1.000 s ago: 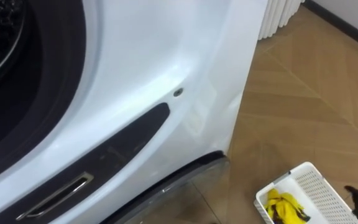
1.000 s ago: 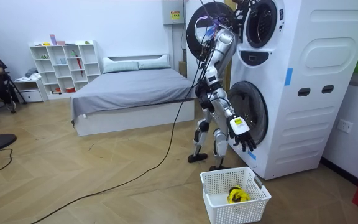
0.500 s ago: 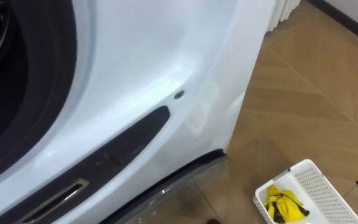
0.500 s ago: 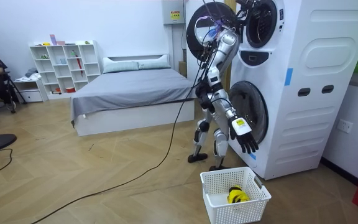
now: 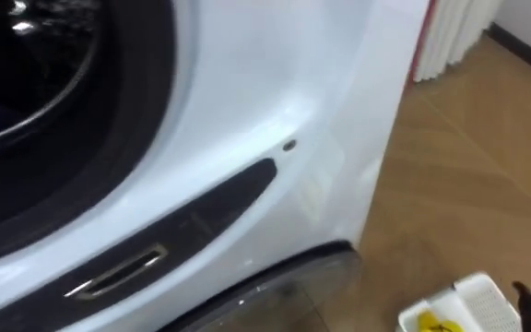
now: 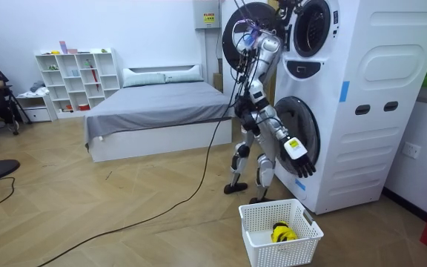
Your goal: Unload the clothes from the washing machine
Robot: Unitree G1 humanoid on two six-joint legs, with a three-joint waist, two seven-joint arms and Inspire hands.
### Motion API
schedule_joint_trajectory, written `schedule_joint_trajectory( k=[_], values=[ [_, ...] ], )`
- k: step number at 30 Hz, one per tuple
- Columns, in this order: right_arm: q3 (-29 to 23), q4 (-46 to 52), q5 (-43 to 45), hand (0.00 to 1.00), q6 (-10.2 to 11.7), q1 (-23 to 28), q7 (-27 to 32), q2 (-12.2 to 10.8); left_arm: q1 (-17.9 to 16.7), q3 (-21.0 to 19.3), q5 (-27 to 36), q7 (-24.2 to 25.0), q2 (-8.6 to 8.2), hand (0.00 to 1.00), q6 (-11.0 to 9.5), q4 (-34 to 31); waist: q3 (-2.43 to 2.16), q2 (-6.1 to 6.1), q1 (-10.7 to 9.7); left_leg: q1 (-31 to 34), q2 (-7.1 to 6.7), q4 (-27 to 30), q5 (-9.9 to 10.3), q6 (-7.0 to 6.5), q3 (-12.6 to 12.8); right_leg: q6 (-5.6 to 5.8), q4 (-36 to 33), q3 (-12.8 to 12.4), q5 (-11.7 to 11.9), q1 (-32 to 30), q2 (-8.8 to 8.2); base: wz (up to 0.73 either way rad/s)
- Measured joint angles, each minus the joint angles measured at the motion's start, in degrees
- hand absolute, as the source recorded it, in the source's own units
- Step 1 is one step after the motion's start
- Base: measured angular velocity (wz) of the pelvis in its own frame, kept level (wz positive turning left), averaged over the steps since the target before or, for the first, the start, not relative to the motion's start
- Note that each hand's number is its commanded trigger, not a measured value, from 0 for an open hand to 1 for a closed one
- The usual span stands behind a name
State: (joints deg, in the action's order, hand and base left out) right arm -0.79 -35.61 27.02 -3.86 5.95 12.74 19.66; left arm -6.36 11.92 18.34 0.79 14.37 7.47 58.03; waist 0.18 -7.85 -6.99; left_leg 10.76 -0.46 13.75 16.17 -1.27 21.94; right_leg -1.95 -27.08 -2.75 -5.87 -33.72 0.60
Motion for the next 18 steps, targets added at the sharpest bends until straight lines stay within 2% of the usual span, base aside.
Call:
schedule_joint_trajectory(
  k=[3, 6, 7, 9, 10, 11, 12, 14, 18],
  values=[
    [3.94, -7.09, -7.82, 0.00, 0.17, -0.25, -4.72, -1.99, -1.16, -0.71, -0.44, -0.24, -0.24, 0.00, -0.36, 0.13, 0.05, 0.62, 2.09, -3.93, 1.88, -1.34, -0.66, 1.09, -2.89, -1.07, 3.80, 3.68, 0.64, 6.55, 0.57, 0.40],
    [5.03, -11.15, -12.13, 0.00, -0.03, 0.59, -7.86, -2.08, -2.53, -0.84, -0.45, -0.34, -0.39, 0.00, -0.41, -0.32, 0.03, 1.06, 3.25, -6.19, 2.88, -2.19, -1.03, 1.74, -5.27, -1.90, 6.21, 6.29, 0.76, 10.47, 0.55, 0.44],
    [5.18, -11.97, -14.55, 0.00, -0.02, 1.16, -8.73, -2.52, -3.37, -1.97, -0.53, -0.48, -0.56, 0.00, -0.37, -0.24, 0.10, 1.84, 3.99, -7.35, 3.12, -2.56, -1.18, 1.96, -6.08, -2.22, 6.81, 7.09, 0.45, 11.91, 0.58, 0.40],
    [5.14, -15.80, -17.73, 0.00, 0.07, 1.41, -9.59, -4.10, -3.95, -3.32, -0.51, -1.66, -0.85, 0.00, -0.33, 0.68, -0.04, 3.18, 4.09, -8.26, 3.76, -2.45, -1.41, 2.30, -7.94, -2.50, 8.18, 9.02, 0.28, 14.35, 0.68, 0.48],
    [5.08, -18.59, -18.81, 0.00, 0.06, 1.34, -10.49, -5.10, -4.30, -4.71, -0.51, -2.11, -1.25, 0.00, -0.44, 1.26, -0.30, 3.79, 4.36, -8.84, 4.12, -2.35, -1.57, 2.50, -8.49, -2.64, 9.51, 10.13, 0.29, 15.87, 0.70, 0.52],
    [5.03, -21.14, -20.13, 0.00, 0.13, 0.93, -11.08, -5.81, -4.44, -5.57, -0.51, -2.77, -1.89, 0.00, -0.49, 1.79, -0.01, 4.57, 4.49, -9.63, 4.52, -2.34, -1.64, 2.57, -9.08, -2.65, 10.96, 11.29, 0.45, 17.84, 0.79, 0.51],
    [4.99, -22.43, -20.91, 0.00, 0.17, 0.92, -11.18, -6.08, -4.65, -6.11, -0.50, -3.06, -2.22, 0.00, -0.48, 2.07, 0.09, 4.81, 4.54, -10.03, 4.71, -2.40, -1.64, 2.57, -9.72, -2.66, 11.67, 11.95, 0.61, 18.86, 0.83, 0.48],
    [4.99, -25.62, -23.84, 0.00, 0.07, 1.47, -11.88, -6.46, -5.46, -7.57, -1.08, -4.17, -2.97, 0.00, -0.49, 2.34, -0.05, 5.50, 6.13, -11.98, 5.12, -2.84, -1.66, 2.60, -10.99, -2.42, 13.92, 13.29, 0.81, 22.41, 1.22, 0.34],
    [5.19, -26.39, -28.03, 0.00, 0.08, 1.98, -12.70, -7.10, -6.15, -7.58, -5.61, -6.02, -3.89, 0.00, -0.33, 2.24, 0.01, 5.67, 7.70, -14.60, 5.18, -3.15, -1.66, 2.60, -11.48, -1.85, 15.80, 14.64, 0.83, 26.39, 1.35, 0.20]
  ],
)
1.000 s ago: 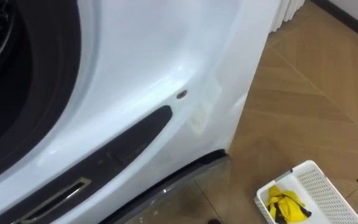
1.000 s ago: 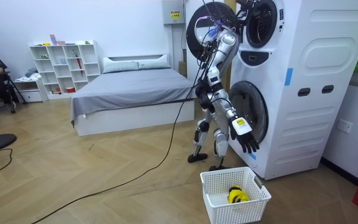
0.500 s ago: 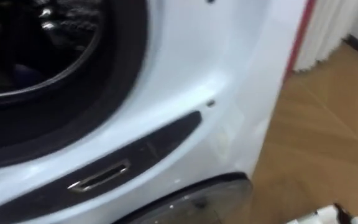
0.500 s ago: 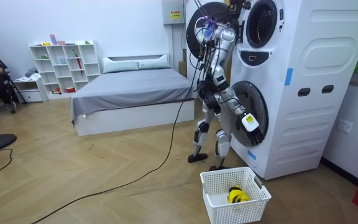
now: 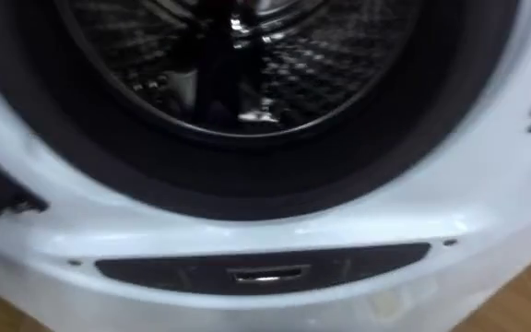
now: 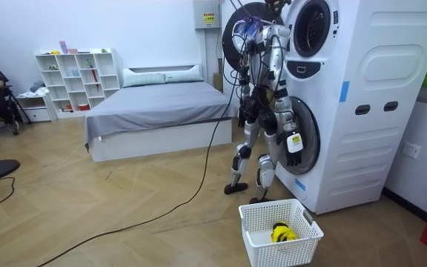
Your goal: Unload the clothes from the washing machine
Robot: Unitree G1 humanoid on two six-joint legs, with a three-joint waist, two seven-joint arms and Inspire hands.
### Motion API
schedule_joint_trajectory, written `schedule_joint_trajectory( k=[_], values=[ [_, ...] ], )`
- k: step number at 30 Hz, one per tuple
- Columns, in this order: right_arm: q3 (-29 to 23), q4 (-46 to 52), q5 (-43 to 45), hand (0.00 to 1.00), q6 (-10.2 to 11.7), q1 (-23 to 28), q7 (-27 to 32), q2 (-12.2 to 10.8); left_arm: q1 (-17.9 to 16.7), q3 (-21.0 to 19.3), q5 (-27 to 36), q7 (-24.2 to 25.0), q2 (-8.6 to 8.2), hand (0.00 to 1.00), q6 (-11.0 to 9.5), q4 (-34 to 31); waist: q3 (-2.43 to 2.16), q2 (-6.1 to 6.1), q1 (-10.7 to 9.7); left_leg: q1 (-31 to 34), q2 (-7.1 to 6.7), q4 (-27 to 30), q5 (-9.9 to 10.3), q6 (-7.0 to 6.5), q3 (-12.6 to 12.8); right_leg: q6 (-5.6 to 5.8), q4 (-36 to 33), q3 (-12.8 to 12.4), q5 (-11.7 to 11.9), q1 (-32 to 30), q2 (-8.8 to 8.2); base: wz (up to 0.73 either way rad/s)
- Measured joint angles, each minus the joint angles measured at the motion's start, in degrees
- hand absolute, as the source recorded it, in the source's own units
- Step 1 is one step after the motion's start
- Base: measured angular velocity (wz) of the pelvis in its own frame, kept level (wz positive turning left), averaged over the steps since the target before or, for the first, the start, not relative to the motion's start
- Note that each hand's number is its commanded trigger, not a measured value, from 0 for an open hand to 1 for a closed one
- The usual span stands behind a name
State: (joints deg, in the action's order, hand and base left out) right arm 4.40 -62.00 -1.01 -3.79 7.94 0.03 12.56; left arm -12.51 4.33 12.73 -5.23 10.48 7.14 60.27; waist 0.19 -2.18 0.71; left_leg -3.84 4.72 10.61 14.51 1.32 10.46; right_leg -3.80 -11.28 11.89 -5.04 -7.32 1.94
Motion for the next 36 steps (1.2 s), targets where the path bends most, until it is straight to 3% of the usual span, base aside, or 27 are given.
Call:
schedule_joint_trajectory(
  k=[3, 6, 8, 11, 13, 18, 21, 24, 25, 26, 28, 29, 31, 33, 34, 35, 36],
  values=[
    [0.64, -0.38, -1.01, 0.00, -0.10, 0.29, -0.46, 0.00, -0.48, -0.33, -0.02, -0.73, -0.11, 0.00, -0.04, -0.51, 0.04, 0.37, 0.52, -1.32, -0.04, -0.26, 0.00, 0.00, -0.73, 0.25, 0.42, 0.85, -0.29, 1.69, -0.45, 0.18],
    [1.06, -0.47, -1.29, 0.00, -0.10, 0.65, -2.29, -0.39, -0.54, -3.24, -0.09, -0.85, -0.64, 0.00, -0.07, -0.66, 0.66, 1.41, 1.13, -2.78, -0.04, -0.46, 0.00, 0.00, -1.46, 0.38, 0.53, 1.67, -0.69, 3.55, -0.63, 0.13],
    [1.07, -0.54, -1.28, 0.00, -0.12, 0.74, -2.79, -0.61, -0.76, -4.14, -0.37, -0.84, -0.73, 0.00, -0.06, -0.64, 0.72, 1.72, 1.27, -3.66, -0.04, -0.80, 0.00, 0.00, -1.79, 0.47, 0.52, 2.12, -0.96, 4.49, -0.72, 0.14],
    [1.02, -1.42, -0.90, 0.00, -0.13, 0.70, -2.81, -1.18, -1.03, -5.50, -2.26, -0.80, -0.81, 0.00, -0.07, -0.47, 0.59, 2.12, 1.72, -4.83, -0.06, -0.96, 0.01, 0.01, -1.86, 0.64, 0.62, 2.35, -1.26, 5.69, -0.68, 0.09],
    [0.98, -2.31, -0.45, 0.00, -0.15, 0.58, -3.41, -1.62, -1.31, -6.90, -2.59, -0.81, -0.80, 0.00, -0.05, -0.47, 0.24, 2.69, 2.24, -4.88, 0.00, -0.70, 0.05, 0.05, -1.86, 0.54, 0.59, 2.28, -1.43, 5.78, -0.35, -0.02],
    [0.97, -2.37, 0.53, 0.00, -1.32, 0.54, -5.11, -1.69, -3.62, -8.73, -4.80, -0.42, -0.78, 0.00, 0.08, 0.04, 0.16, 2.86, 3.34, -4.69, 1.43, 4.77, 2.35, 1.46, -1.92, -0.49, -0.83, 1.62, -2.73, 6.53, 0.50, -0.11],
    [0.89, -2.70, 3.81, 0.00, -1.26, 0.05, -5.31, -1.50, -3.59, -8.92, -7.28, 0.49, -0.76, 0.00, 1.16, 0.37, 0.18, 2.70, 4.18, 0.67, 2.23, 18.16, 2.69, 1.93, -3.88, -1.64, -2.54, 0.91, -3.76, 6.15, 0.19, -0.18],
    [0.41, -3.53, 7.62, 0.00, -1.09, -0.48, -5.09, -0.95, -3.17, -10.14, -7.77, 1.38, -0.92, 0.00, 2.05, 0.17, 0.31, 1.88, 3.72, 7.22, 3.46, 32.66, 0.78, 1.74, -9.20, -3.50, -4.17, 2.33, -4.75, 6.07, 1.12, -0.06],
    [0.29, -3.56, 8.18, 0.00, -1.13, -0.40, -4.92, -0.90, -3.04, -10.15, -7.74, 1.39, -0.97, 0.00, 2.20, -0.03, 0.38, 1.61, 3.68, 8.03, 3.80, 35.54, -0.14, 1.54, -9.33, -4.06, -4.68, 2.44, -5.29, 6.07, 1.23, -0.07],
    [-0.14, -3.69, 9.09, 0.00, -1.22, -0.25, -4.39, -0.72, -3.18, -9.99, -7.73, 1.37, -1.26, 0.00, 2.29, -0.34, 0.26, 0.97, 3.69, 8.56, 4.55, 42.56, -1.75, 1.60, -9.22, -4.41, -5.99, 2.71, -6.06, 6.06, 1.31, -0.15],
    [-0.14, -3.91, 10.07, 0.00, -1.23, -0.30, -3.54, -0.71, -3.03, -10.11, -6.12, 1.04, -1.26, 0.00, 2.30, -1.29, 0.30, 0.92, 2.79, 7.28, 4.67, 48.62, -2.39, 2.35, -9.61, -4.42, -7.91, 2.76, -6.75, 5.56, 1.09, -0.05],
    [-0.39, -4.09, 11.00, 0.00, -1.25, -0.29, -3.11, -0.64, -2.91, -10.29, -4.75, 0.96, -1.27, 0.00, 2.21, -2.58, 0.12, 1.09, 2.50, 5.42, 4.79, 48.65, -2.91, 3.28, -9.69, -4.58, -8.80, 2.80, -6.75, 4.80, 1.06, 0.06],
    [-1.30, -4.36, 13.33, 0.00, -1.21, -0.41, -2.71, -0.19, -2.02, -10.27, -4.34, 1.28, -1.27, 0.00, 2.08, -2.92, 0.22, -0.09, 2.02, 1.99, 4.85, 45.26, -2.70, 3.66, -10.81, -4.81, -9.86, 3.67, -6.60, 3.46, 1.32, 0.09],
    [-1.38, -4.35, 14.78, 0.00, -1.17, -1.27, -2.64, 0.72, -0.40, -9.88, -3.98, 1.83, -1.29, 0.00, 1.72, -3.07, 0.23, -1.17, 1.45, -1.56, 4.05, 38.97, -1.82, 4.67, -12.12, -4.83, -12.13, 4.01, -6.60, 0.36, 1.22, 0.03],
    [-1.63, -4.50, 15.79, 0.00, -1.05, -2.72, -2.57, 0.95, 0.71, -9.67, -4.07, 2.03, -1.26, 0.00, 1.26, -3.12, 0.50, -1.67, 0.97, -4.09, 3.56, 33.80, -1.24, 5.36, -13.19, -4.89, -13.81, 4.06, -6.55, -1.88, 1.02, -0.05],
    [-2.05, -4.63, 16.69, 0.00, -0.69, -3.89, -2.11, 0.91, 1.95, -9.68, -4.09, 2.12, -1.26, 0.00, 1.13, -2.97, 0.57, -1.99, 0.78, -6.58, 3.49, 28.07, -0.18, 5.95, -13.92, -4.96, -15.60, 4.13, -6.27, -4.29, 0.87, -0.03],
    [-2.26, -5.03, 17.49, 0.00, -0.23, -4.80, -1.75, 0.73, 3.07, -9.64, -4.20, 2.18, -1.23, 0.00, 1.02, -2.99, 0.57, -1.98, 0.37, -8.86, 3.46, 21.99, 3.52, 6.07, -14.25, -4.91, -17.59, 4.20, -5.87, -7.13, 0.30, 0.00]
  ],
)
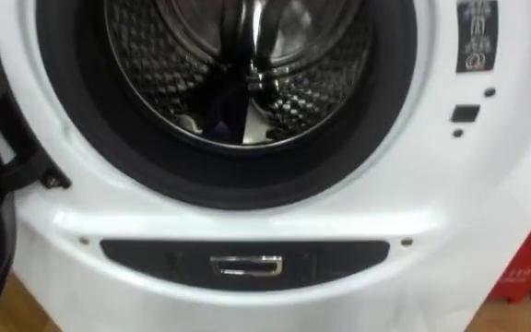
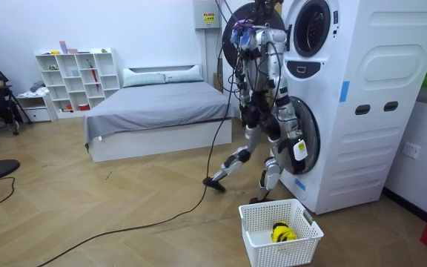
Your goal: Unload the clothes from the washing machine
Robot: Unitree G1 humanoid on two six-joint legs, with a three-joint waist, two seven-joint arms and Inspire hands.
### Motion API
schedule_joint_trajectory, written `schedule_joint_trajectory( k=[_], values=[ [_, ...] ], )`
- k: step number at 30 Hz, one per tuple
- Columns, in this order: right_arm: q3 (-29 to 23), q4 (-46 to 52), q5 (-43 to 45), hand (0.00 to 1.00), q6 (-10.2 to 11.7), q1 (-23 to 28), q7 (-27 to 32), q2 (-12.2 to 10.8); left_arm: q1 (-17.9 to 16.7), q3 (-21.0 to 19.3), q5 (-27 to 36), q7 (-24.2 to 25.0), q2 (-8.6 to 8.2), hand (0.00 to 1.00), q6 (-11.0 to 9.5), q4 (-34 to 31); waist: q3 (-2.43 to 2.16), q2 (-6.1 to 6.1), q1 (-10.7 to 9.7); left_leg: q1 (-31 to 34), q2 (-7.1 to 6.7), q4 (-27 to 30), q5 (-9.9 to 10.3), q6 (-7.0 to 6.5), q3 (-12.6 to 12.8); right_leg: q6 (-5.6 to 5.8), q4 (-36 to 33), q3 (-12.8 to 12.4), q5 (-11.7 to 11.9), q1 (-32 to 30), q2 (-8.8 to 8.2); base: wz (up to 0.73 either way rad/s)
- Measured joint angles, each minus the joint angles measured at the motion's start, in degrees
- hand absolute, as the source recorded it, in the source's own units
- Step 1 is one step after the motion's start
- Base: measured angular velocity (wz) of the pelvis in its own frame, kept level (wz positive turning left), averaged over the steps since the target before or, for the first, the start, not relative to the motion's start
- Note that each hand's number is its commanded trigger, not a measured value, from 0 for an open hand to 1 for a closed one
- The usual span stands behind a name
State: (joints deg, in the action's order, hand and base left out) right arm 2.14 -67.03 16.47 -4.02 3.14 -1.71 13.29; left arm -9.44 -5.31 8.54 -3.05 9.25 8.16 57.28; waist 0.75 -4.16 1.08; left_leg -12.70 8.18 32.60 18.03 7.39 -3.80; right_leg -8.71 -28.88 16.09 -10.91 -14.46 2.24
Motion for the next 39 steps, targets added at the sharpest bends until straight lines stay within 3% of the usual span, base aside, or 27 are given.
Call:
schedule_joint_trajectory(
  k=[1, 3, 4, 6, 7, 8, 9, 10, 11, 12, 14, 15, 16, 17, 19, 20, 23, 26, 29, 31, 33, 39],
  values=[
    [-0.03, -0.17, 0.39, 0.00, 0.36, -0.57, 0.19, 0.00, 0.63, 0.13, -0.15, 0.08, -0.01, 0.00, 0.00, 0.04, -0.03, -0.02, -0.51, -0.82, -0.04, -2.81, 1.66, -0.09, -0.07, 0.12, -0.73, 0.09, 0.39, -1.25, -0.42, 0.03],
    [-0.03, 0.27, 1.41, 0.00, 0.44, -3.07, 0.57, 0.02, 2.63, 1.37, -0.32, 0.17, 0.04, 0.00, -0.07, 0.43, 0.11, 0.48, -0.99, -2.27, -1.30, -12.40, 6.15, -1.87, 0.29, 0.69, -1.99, -0.05, 3.42, -5.87, -2.46, 0.05],
    [-0.03, 0.58, 1.42, 0.00, 0.46, -3.31, 0.71, 0.01, 3.01, 1.77, -0.32, 0.17, 0.04, 0.00, -0.07, 0.67, 0.11, 0.66, -1.08, -2.26, -1.80, -14.21, 6.78, -2.69, 0.66, 1.02, -1.56, -0.11, 4.59, -6.59, -2.96, 0.10],
    [0.02, 1.76, 1.34, 0.00, 0.39, -3.43, 1.21, -0.07, 3.46, 2.91, 0.08, 0.14, -0.03, 0.00, -0.04, 0.85, -0.01, 1.22, -1.07, -1.49, -3.80, -17.41, 7.76, -5.82, 2.78, 2.25, 2.03, -0.95, 9.49, -6.96, -3.81, -0.02],
    [0.11, 2.79, 1.89, 0.00, 0.22, -2.80, 0.85, -0.29, 3.44, 3.30, 0.18, -0.07, 0.06, 0.00, 0.01, 0.89, -0.45, 2.40, -0.56, 0.80, -5.68, -15.75, 6.80, -7.42, 5.16, 4.00, 7.31, -3.45, 14.24, -5.98, -4.08, -0.22],
    [0.03, 3.80, 1.86, 0.00, 0.21, -2.82, 0.61, -0.05, 2.54, 3.86, 0.56, -0.12, 0.17, 0.00, 0.16, 1.04, -0.54, 2.40, -0.88, 3.07, -6.47, -13.98, 6.21, -8.47, 7.36, 7.65, 12.74, -4.71, 18.49, -4.14, -4.23, -0.19],
    [-0.11, 4.32, 1.76, 0.00, 0.14, -2.78, 0.56, 0.00, 2.30, 3.81, 0.75, -0.19, 0.26, 0.00, 0.16, 1.40, -0.42, 2.48, -1.00, 3.80, -6.63, -13.02, 6.05, -8.91, 8.95, 8.26, 11.82, -5.16, 18.64, -3.80, -4.78, 0.00],
    [-0.71, 4.72, 1.30, 0.00, -0.38, -2.56, 0.30, 0.19, 2.05, 3.86, 0.96, -0.49, 0.32, 0.00, 0.16, 2.27, -0.07, 3.01, -1.25, 4.61, -6.64, -12.24, 5.74, -9.97, 11.34, 7.53, 5.12, -4.98, 14.94, -3.73, -5.94, 0.09],
    [-0.93, 5.10, 0.65, 0.00, -0.99, -2.56, 0.24, 0.26, 1.59, 4.02, 1.03, -0.67, 0.55, 0.00, 0.02, 2.33, -0.21, 2.98, -1.33, 5.35, -6.43, -12.25, 4.63, -10.16, 13.35, 8.32, -3.02, -5.09, 9.53, -3.28, -7.08, 0.17],
    [-1.09, 5.23, 0.42, 0.00, -0.99, -2.54, 0.24, 0.31, 1.59, 4.02, 0.95, -0.78, 0.62, 0.00, -0.02, 2.31, -0.16, 3.04, -1.63, 5.76, -6.07, -12.25, 4.04, -10.12, 14.51, 8.31, -6.13, -5.15, 6.97, -2.35, -7.74, 0.52],
    [-1.09, 5.15, -1.33, 0.00, -1.00, -2.39, 0.11, 0.69, 1.57, 4.40, 0.85, -1.17, 0.46, 0.00, -1.07, 2.37, -0.38, 3.63, -2.28, 6.23, -4.93, -14.53, 0.93, -9.08, 19.71, 9.48, -13.37, -5.37, -1.68, 5.14, -10.62, 0.76],
    [-1.06, 5.13, -2.03, 0.00, -0.67, -2.35, -0.39, 0.49, 1.05, 4.06, 0.64, -1.06, 0.48, 0.00, -1.65, 2.29, -0.90, 4.44, -1.73, 6.03, -5.10, -16.25, -0.94, -8.66, 22.36, 10.38, -12.84, -5.37, -4.62, 9.74, -11.62, 0.43],
    [-1.06, 5.09, -2.18, 0.00, -0.36, -2.35, -0.54, 0.24, 0.70, 3.58, 0.64, -1.01, 0.47, 0.00, -1.91, 2.22, -1.38, 5.18, -1.26, 5.97, -5.46, -17.07, -1.70, -8.49, 23.54, 10.63, -11.79, -5.33, -5.58, 11.76, -12.07, 0.00],
    [-1.02, 5.07, -2.95, 0.00, 0.49, -2.50, -0.93, -0.07, 0.40, 2.95, 0.83, -0.94, 0.37, 0.00, -2.00, 2.13, -1.56, 5.92, 0.66, 6.05, -6.45, -17.51, -2.77, -7.93, 24.27, 11.30, -5.80, -5.82, -6.96, 14.10, -12.00, -0.48],
    [-0.10, 5.23, -3.71, 0.00, 1.55, -3.07, -1.00, -0.69, -0.56, 2.58, 0.75, -0.76, 0.41, 0.00, -2.02, 2.16, -1.51, 5.85, 2.92, 6.83, -7.50, -17.68, -3.56, -8.40, 20.88, 11.44, 2.82, -5.57, -6.91, 16.59, -10.18, -0.68],
    [0.82, 5.69, -3.71, 0.00, 1.79, -3.10, -1.16, -1.43, -0.92, 1.01, 0.64, -0.81, 0.39, 0.00, -2.10, 2.49, -1.53, 6.35, 3.51, 7.51, -8.02, -17.87, -3.77, -8.70, 19.17, 10.72, 7.58, -4.33, -6.50, 17.76, -9.62, -0.48],
    [1.15, 5.53, -3.57, 0.00, 1.90, -2.35, -2.98, -2.40, -1.13, -0.65, 0.83, -0.98, 0.27, 0.00, -3.71, 3.02, -1.28, 6.76, 3.70, 8.27, -6.99, -18.87, -4.69, -8.93, 18.67, 10.57, 12.30, -4.66, -3.37, 18.71, -7.88, -0.21],
    [1.22, 5.52, -3.50, 0.00, 2.03, -2.40, -3.98, -2.41, -1.04, -0.49, 1.19, -1.34, 0.27, 0.00, -4.64, 3.00, -1.11, 7.67, 3.84, 9.16, -6.66, -19.01, -5.17, -9.16, 18.70, 10.61, 15.02, -5.11, -1.37, 18.82, -7.02, -0.05],
    [1.84, 5.53, -3.50, 0.00, 2.20, -2.55, -3.94, -2.42, -1.03, -0.37, 3.30, -1.64, 0.27, 0.00, -4.76, 3.05, -0.96, 7.62, 4.01, 10.03, -6.56, -19.00, -5.18, -9.18, 17.59, 10.58, 17.33, -4.93, 0.16, 19.24, -6.43, -0.01],
    [2.29, 5.52, -3.22, 0.00, 2.20, -2.96, -3.95, -2.42, -0.97, -0.37, 4.48, -2.14, 0.12, 0.00, -4.76, 3.09, -0.60, 7.40, 4.05, 10.23, -6.58, -19.04, -5.19, -9.18, 16.93, 10.54, 17.46, -4.64, 0.35, 19.31, -6.31, 0.07],
    [2.37, 5.40, -2.54, 0.00, 2.21, -3.26, -3.91, -2.40, -1.33, -0.64, 5.49, -2.79, -0.21, 0.00, -4.90, 3.22, -0.54, 7.21, 4.05, 10.51, -6.88, -18.92, -5.20, -9.16, 14.58, 10.53, 17.45, -3.33, 0.35, 19.38, -6.25, 0.16],
    [2.24, 5.87, -1.72, 0.00, 2.20, -3.27, -3.85, -2.17, -2.01, -1.57, 9.09, -2.83, -1.04, 0.00, -5.49, 4.31, -0.23, 6.79, 4.27, 10.34, -6.86, -18.40, -5.26, -8.96, 11.60, 10.52, 18.03, -1.61, 0.34, 20.76, -6.06, 0.17]
  ],
)
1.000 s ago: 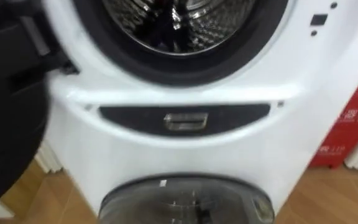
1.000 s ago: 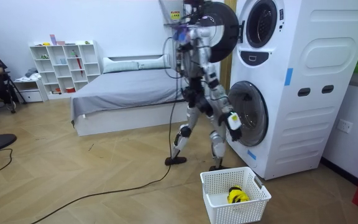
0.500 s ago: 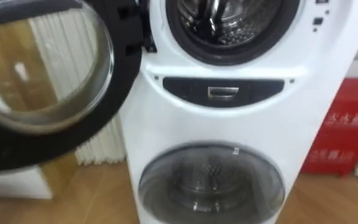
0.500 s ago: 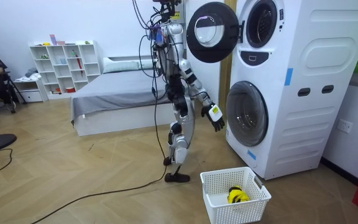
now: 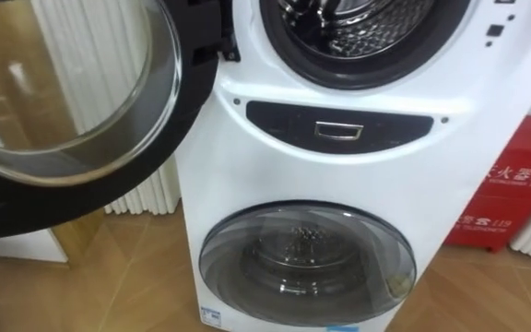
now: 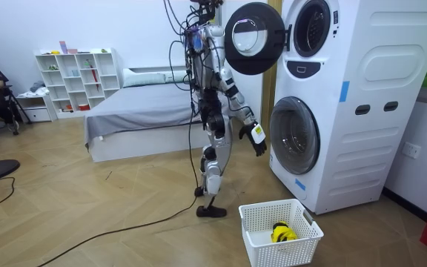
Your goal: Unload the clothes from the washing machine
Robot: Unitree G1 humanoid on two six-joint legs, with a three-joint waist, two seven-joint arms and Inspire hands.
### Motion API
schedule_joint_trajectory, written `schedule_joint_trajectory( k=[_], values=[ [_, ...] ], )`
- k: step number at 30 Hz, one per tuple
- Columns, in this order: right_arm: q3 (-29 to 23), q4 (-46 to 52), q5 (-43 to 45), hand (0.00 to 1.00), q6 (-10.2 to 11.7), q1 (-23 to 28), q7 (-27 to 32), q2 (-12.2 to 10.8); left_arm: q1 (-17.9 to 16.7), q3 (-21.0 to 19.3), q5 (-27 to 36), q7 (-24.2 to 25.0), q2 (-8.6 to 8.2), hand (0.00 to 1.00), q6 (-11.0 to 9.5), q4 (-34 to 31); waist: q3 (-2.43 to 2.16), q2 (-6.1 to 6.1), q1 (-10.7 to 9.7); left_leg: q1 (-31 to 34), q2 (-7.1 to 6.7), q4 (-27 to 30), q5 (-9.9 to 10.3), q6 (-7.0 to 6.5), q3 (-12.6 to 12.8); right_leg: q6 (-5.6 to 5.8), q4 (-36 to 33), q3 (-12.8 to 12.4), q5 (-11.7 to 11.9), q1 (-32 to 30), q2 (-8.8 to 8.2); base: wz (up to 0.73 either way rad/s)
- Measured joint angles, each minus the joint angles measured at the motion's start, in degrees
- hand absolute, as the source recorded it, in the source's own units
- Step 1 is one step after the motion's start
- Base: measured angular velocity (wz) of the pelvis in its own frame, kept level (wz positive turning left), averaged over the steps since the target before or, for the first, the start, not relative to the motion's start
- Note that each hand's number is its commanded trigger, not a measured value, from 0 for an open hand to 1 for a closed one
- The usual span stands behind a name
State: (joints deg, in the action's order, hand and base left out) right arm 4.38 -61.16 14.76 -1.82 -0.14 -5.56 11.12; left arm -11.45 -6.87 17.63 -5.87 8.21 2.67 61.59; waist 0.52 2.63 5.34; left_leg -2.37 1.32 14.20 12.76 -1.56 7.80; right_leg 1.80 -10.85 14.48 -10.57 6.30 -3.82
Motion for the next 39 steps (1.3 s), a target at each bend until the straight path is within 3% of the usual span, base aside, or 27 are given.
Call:
schedule_joint_trajectory(
  k=[5, 9, 13, 15, 17, 21, 27, 34, 39],
  values=[
    [-1.35, 2.05, 0.80, 0.00, 0.37, 0.18, 1.75, 0.17, 0.69, -6.41, 3.14, -0.37, -0.28, 0.00, -0.37, 0.24, 0.39, -0.96, -0.01, -0.39, -0.61, 0.03, 0.39, 0.35, -1.42, 0.03, 1.19, 0.63, -0.02, 1.65, 0.17, 0.11],
    [-3.34, 4.68, 0.97, 0.00, 0.90, 1.50, 3.29, 0.38, 1.01, -11.30, 5.67, -3.09, 0.07, 0.00, -0.74, -1.07, 0.09, -2.23, -0.05, -1.29, -1.00, -0.41, 0.40, 0.31, -2.45, 0.11, 1.24, 1.12, -0.07, 2.82, 0.04, 0.06],
    [-5.06, 6.50, 3.79, 0.00, 1.81, 3.32, 4.11, 0.51, 1.93, -17.09, 9.39, -6.46, 1.07, 0.00, -2.03, -5.49, -0.51, -3.30, 0.25, -1.83, -1.11, -0.70, 0.38, 0.29, -2.46, 0.23, 1.18, 1.24, -0.17, 2.89, -0.02, 0.00],
    [-5.83, 6.94, 4.99, 0.00, 1.79, 4.36, 4.14, 0.78, 2.20, -17.97, 10.36, -7.35, 2.23, 0.00, -2.08, -7.51, -0.65, -3.62, 0.75, -1.87, -1.14, -0.67, 0.36, 0.28, -2.49, 0.22, 1.17, 1.23, -0.18, 2.84, -0.03, -0.04],
    [-6.24, 7.99, 5.73, 0.00, 1.76, 5.63, 4.14, 1.41, 2.57, -19.01, 11.97, -8.65, 4.60, 0.00, -2.47, -10.51, -0.72, -3.59, 1.11, -1.75, -1.26, -0.68, 0.33, 0.25, -3.29, 0.22, 1.16, 1.26, -0.18, 2.91, 0.01, 0.00],
    [-7.75, 12.74, 7.41, 0.00, 1.84, 8.19, 4.18, 2.20, 2.94, -19.48, 14.16, -11.21, 7.79, 0.00, -3.80, -16.90, -0.60, -3.86, 1.15, -1.44, -1.48, -0.63, 0.34, 0.24, -3.90, 0.22, 1.18, 1.38, -0.18, 3.50, -0.06, 0.05],
    [-10.72, 18.26, 11.77, 0.00, 1.62, 10.56, 4.05, 2.85, 4.52, -20.60, 14.26, -12.44, 12.34, 0.00, -4.04, -17.78, -0.71, -5.02, 1.32, -1.60, -1.56, -0.68, 0.35, 0.21, -3.96, 0.23, 1.23, 1.18, -0.18, 3.47, -0.07, -0.01],
    [-10.70, 23.42, 15.96, 0.00, 0.39, 13.34, 1.69, 3.90, 4.56, -22.87, 14.17, -11.81, 14.30, 0.00, -3.61, -22.15, -1.16, -6.92, 1.51, -1.91, -1.70, -1.46, 0.23, 0.04, -3.87, 0.23, 1.25, 0.56, -0.19, 2.77, -0.11, -0.05],
    [-10.65, 26.08, 18.59, 0.00, -0.19, 14.83, 0.39, 4.38, 4.70, -24.16, 14.10, -10.73, 15.53, 0.00, -2.93, -31.19, -0.96, -7.46, 1.38, -1.85, -1.73, -0.95, 0.23, 0.04, -4.40, 0.23, 1.21, 1.24, -0.19, 2.66, -0.14, 0.03]
  ],
)
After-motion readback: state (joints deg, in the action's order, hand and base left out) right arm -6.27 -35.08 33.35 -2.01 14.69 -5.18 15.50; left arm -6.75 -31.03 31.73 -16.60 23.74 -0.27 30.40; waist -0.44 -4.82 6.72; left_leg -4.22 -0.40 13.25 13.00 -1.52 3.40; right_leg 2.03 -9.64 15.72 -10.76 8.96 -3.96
